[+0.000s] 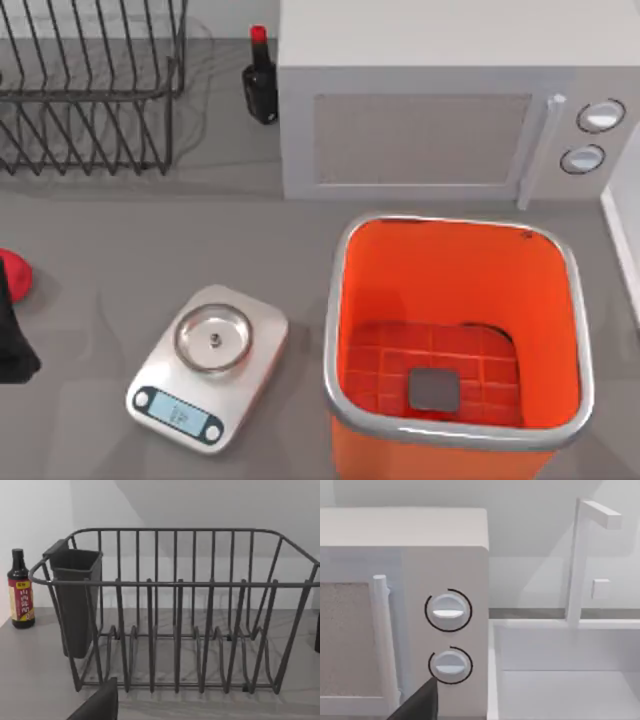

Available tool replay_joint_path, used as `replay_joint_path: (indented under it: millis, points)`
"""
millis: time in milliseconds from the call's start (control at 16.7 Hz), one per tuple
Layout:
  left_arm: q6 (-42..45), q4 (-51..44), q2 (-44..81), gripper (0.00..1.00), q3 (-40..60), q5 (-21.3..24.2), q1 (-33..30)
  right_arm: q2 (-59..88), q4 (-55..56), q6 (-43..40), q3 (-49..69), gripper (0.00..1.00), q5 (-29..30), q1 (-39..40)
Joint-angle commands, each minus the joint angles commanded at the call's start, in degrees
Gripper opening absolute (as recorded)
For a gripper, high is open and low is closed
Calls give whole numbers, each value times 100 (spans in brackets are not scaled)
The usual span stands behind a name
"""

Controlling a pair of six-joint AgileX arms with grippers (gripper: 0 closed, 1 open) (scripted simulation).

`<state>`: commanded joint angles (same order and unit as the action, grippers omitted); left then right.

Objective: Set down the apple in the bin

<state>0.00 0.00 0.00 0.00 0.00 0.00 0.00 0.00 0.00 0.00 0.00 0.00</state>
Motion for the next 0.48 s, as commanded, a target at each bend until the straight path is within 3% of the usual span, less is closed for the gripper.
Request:
replay_joint_path:
  millis: [240,480]
  points:
    - [99,-39,191,100,119,61,66,0,0,0,0,100,0,0]
    - [602,-232,1291,100,717,399,369,0,0,0,0,100,0,0]
